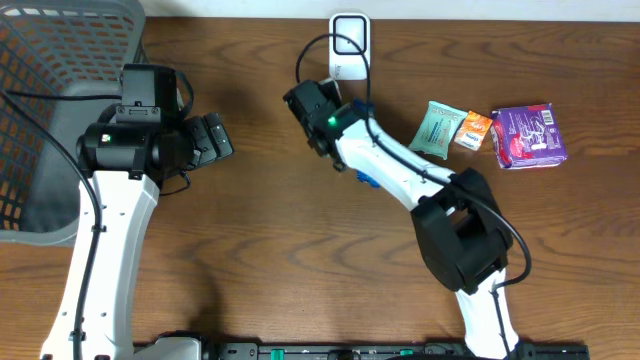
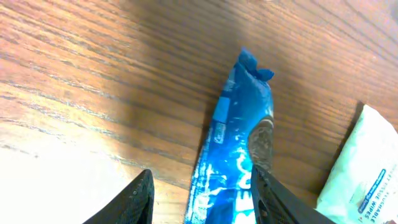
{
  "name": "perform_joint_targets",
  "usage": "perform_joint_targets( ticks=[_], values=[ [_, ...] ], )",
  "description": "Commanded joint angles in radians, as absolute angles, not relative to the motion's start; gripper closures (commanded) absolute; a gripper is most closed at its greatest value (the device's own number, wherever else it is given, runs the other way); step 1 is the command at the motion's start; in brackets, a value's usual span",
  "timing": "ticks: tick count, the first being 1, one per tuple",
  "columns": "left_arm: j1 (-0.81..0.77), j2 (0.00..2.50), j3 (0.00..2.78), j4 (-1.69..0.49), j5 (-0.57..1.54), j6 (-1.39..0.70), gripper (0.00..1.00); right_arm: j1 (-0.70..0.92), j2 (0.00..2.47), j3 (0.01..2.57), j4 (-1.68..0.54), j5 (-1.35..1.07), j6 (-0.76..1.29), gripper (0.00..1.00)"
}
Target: Scan the item barcode
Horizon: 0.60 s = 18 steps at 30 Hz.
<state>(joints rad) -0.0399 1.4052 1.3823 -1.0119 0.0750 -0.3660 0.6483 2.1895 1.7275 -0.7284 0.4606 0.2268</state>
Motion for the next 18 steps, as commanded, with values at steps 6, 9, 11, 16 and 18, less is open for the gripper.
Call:
perform_joint_targets(
  ticks=[6,9,11,16,18],
  values=[
    [-0.038,1.409,1.388,-1.013,0.062,-0.368,0.02,0.472,2.153,1.751,-0.855,0.156,0.254,0.50],
    [-0.038,1.409,1.388,-1.013,0.062,-0.368,0.02,0.410,2.154,1.740,-0.871,0.023,0.253,0.57],
    [-0.038,1.409,1.388,-1.013,0.062,-0.368,0.02,0.376,2.154,1.722,-0.857,-0.065,0.253,0.60],
    [-0.038,1.409,1.388,-1.013,0.062,-0.368,0.02,0.346,2.154,1.656,-0.772,-0.181,0.253,0.59],
    [-0.038,1.409,1.388,-1.013,0.062,-0.368,0.02,0.348,2.154,1.628,-0.733,-0.194,0.254,0.58]
  ],
)
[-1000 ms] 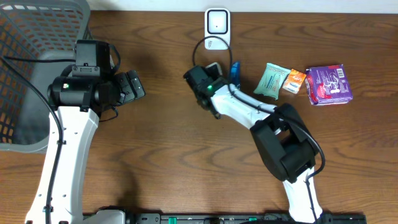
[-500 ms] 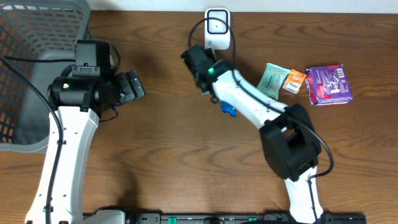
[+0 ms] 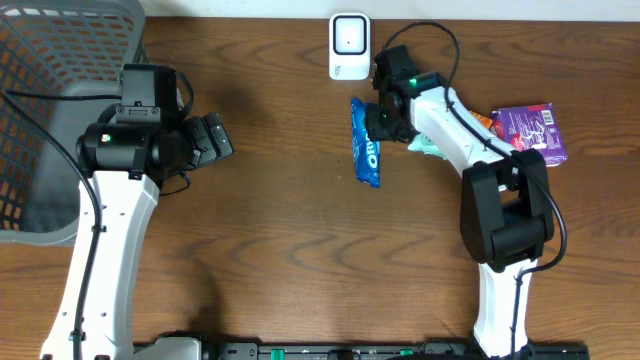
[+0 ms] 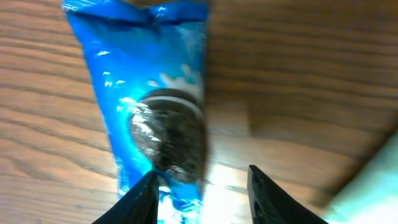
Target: Scan the item barcode
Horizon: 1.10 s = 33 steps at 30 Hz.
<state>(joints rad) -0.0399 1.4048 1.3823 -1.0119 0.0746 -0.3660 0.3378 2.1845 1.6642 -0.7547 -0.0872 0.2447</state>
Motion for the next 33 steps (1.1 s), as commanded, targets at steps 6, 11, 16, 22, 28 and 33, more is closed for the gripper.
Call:
perform_joint_targets(
  ticks=[6,11,16,22,28,33],
  values=[
    [-0.038,1.409,1.388,-1.013,0.062,-0.368,0.02,0.366,2.154,1.562,-0.650,-0.194,0.282,0.71],
    [-0.038,1.409,1.388,-1.013,0.062,-0.368,0.02,0.377,2.150,1.565,-0.624,-0.233,0.292,0.99],
    [-0.038,1.409,1.388,-1.013,0.062,-0.368,0.02,0.372,2.128,1.636,-0.673,-0.188,0.291,0.99],
    [-0.038,1.409,1.388,-1.013,0.062,-0.368,0.02,0.382,2.085,1.702,-0.785,0.150,0.292,0.99],
    [-0.038,1.409,1.388,-1.013,0.062,-0.368,0.02,0.388,2.107,1.693,-0.805,0.228,0.332,0.99],
    [-0.038,1.409,1.388,-1.013,0.062,-0.368,0.02,0.392,2.157,1.690,-0.785,0.205,0.389,0.99]
  ],
)
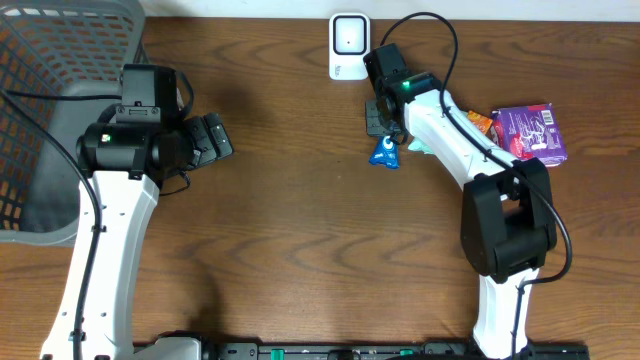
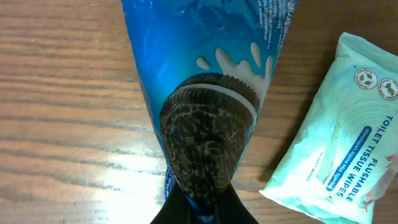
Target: Scan the item barcode
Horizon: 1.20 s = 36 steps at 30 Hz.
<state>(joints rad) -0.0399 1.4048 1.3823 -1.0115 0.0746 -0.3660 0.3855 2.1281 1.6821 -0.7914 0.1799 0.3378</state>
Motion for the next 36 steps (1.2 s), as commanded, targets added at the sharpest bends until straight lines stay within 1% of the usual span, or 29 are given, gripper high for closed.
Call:
perform_joint_targets(
  ticks=[1,2,4,5,7,9,14,18,22,27,30,32,36],
  values=[
    [-0.038,1.409,1.388,-1.013,0.062,-0.368,0.02,0.396,2.167,1.690,-0.782,0.183,0.388,0.98],
    [-0.038,1.409,1.388,-1.013,0.062,-0.368,0.02,0.400,2.176,1.690,-0.781,0.163,0.382,0.94],
    [-0.038,1.409,1.388,-1.013,0.062,-0.368,0.02,0.410,2.189,1.691,-0.778,0.144,0.327,0.76],
    [-0.038,1.409,1.388,-1.013,0.062,-0.368,0.02,0.414,2.189,1.691,-0.780,0.146,0.302,0.64],
    [-0.038,1.409,1.388,-1.013,0.062,-0.368,0.02,0.421,2.188,1.691,-0.783,0.152,0.272,0.50],
    [-0.038,1.409,1.388,-1.013,0.062,-0.368,0.02,0.422,2.176,1.692,-0.790,0.151,0.276,0.47],
    [-0.038,1.409,1.388,-1.013,0.062,-0.368,0.02,0.422,2.118,1.692,-0.810,0.145,0.322,0.47],
    [-0.038,1.409,1.388,-1.013,0.062,-0.368,0.02,0.419,2.066,1.692,-0.809,0.152,0.321,0.50],
    [-0.038,1.409,1.388,-1.013,0.062,-0.368,0.02,0.416,2.060,1.691,-0.812,0.152,0.321,0.53],
    [-0.038,1.409,1.388,-1.013,0.062,-0.368,0.02,0.416,2.077,1.676,-0.812,0.152,0.321,0.53],
    [-0.038,1.409,1.388,-1.013,0.062,-0.368,0.02,0.416,2.094,1.652,-0.799,0.152,0.321,0.59],
    [-0.038,1.409,1.388,-1.013,0.062,-0.368,0.02,0.417,2.107,1.628,-0.781,0.150,0.321,0.66],
    [-0.038,1.409,1.388,-1.013,0.062,-0.368,0.02,0.419,2.139,1.583,-0.760,0.137,0.322,0.76]
  ],
)
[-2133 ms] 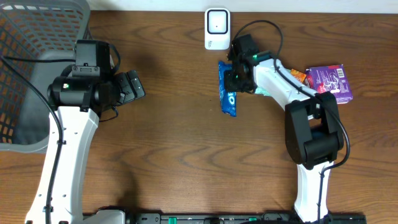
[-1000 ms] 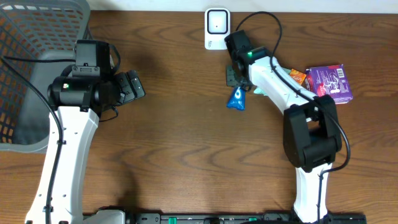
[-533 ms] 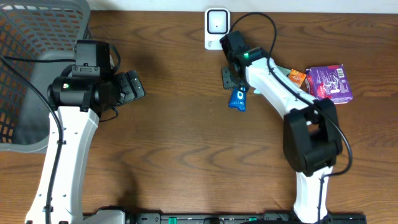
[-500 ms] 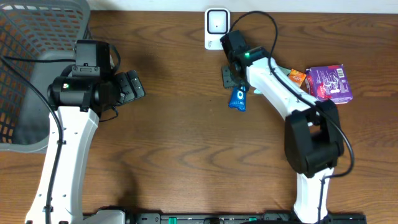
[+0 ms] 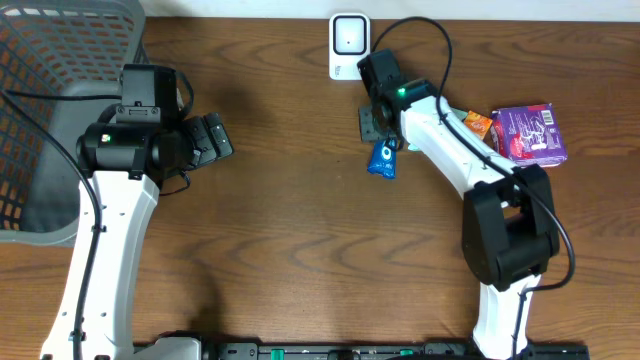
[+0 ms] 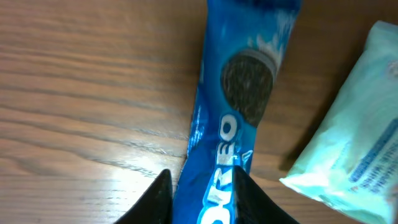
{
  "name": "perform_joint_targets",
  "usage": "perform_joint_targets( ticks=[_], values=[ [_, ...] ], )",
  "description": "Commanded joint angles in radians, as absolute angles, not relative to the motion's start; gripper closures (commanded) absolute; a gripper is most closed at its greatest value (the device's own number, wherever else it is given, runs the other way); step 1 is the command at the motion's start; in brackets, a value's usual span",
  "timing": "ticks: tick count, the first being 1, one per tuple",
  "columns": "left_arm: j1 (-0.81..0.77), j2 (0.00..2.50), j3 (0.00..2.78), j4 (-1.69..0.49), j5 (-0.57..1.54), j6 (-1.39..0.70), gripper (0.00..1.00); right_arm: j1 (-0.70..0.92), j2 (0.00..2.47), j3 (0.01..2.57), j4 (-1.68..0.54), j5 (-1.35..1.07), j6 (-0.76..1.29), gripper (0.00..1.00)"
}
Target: Scan the item barcode
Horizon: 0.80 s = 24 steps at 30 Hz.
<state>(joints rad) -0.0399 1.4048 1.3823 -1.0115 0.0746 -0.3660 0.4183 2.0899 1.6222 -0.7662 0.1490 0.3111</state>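
Note:
A blue Oreo pack (image 6: 242,93) hangs lengthwise from my right gripper (image 6: 202,186), which is shut on its near end, one finger on each side. From overhead, the Oreo pack (image 5: 381,158) looks short and hangs just above the table under my right gripper (image 5: 375,122). A white scanner (image 5: 347,45) stands at the back edge, just behind and left of that gripper. My left gripper (image 5: 212,138) is held over the left of the table, far from the pack. Whether it is open does not show.
A pale green wipes pack (image 6: 354,137) lies right beside the Oreo pack. An orange packet (image 5: 478,124) and a purple pack (image 5: 528,135) lie further right. A grey mesh basket (image 5: 50,60) fills the far left corner.
My right gripper, still shut on the Oreo pack, has shifted a little left and toward the scanner. More of the pack's length now shows in the wrist view. The left arm has not moved.
My right gripper was open, left of the scanner, with the Oreo pack flat on the table under the arm. Then it stood open over the pack's end below the scanner. Then it was shut on the pack, raised on end, and it now holds it near the scanner.

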Motion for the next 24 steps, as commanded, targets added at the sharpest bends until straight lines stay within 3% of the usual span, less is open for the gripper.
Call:
perform_joint_targets(
  ticks=[1,8,17,19,21,24],
  values=[
    [-0.038,1.409,1.388,-1.013,0.062,-0.368,0.02,0.419,2.146,1.570,-0.750,0.122,0.322,0.78],
    [-0.038,1.409,1.388,-1.013,0.062,-0.368,0.02,0.420,2.147,1.531,-0.713,0.023,0.321,0.82],
    [-0.038,1.409,1.388,-1.013,0.062,-0.368,0.02,0.381,2.065,1.684,-0.907,0.080,0.317,0.77],
    [-0.038,1.409,1.388,-1.013,0.062,-0.368,0.02,0.356,2.030,1.708,-0.937,0.128,0.302,0.67],
    [-0.038,1.409,1.388,-1.013,0.062,-0.368,0.02,0.329,1.997,1.710,-0.947,0.177,0.290,0.46],
    [-0.038,1.409,1.388,-1.013,0.062,-0.368,0.02,0.270,1.959,1.709,-0.982,0.248,0.290,0.21]
  ],
)
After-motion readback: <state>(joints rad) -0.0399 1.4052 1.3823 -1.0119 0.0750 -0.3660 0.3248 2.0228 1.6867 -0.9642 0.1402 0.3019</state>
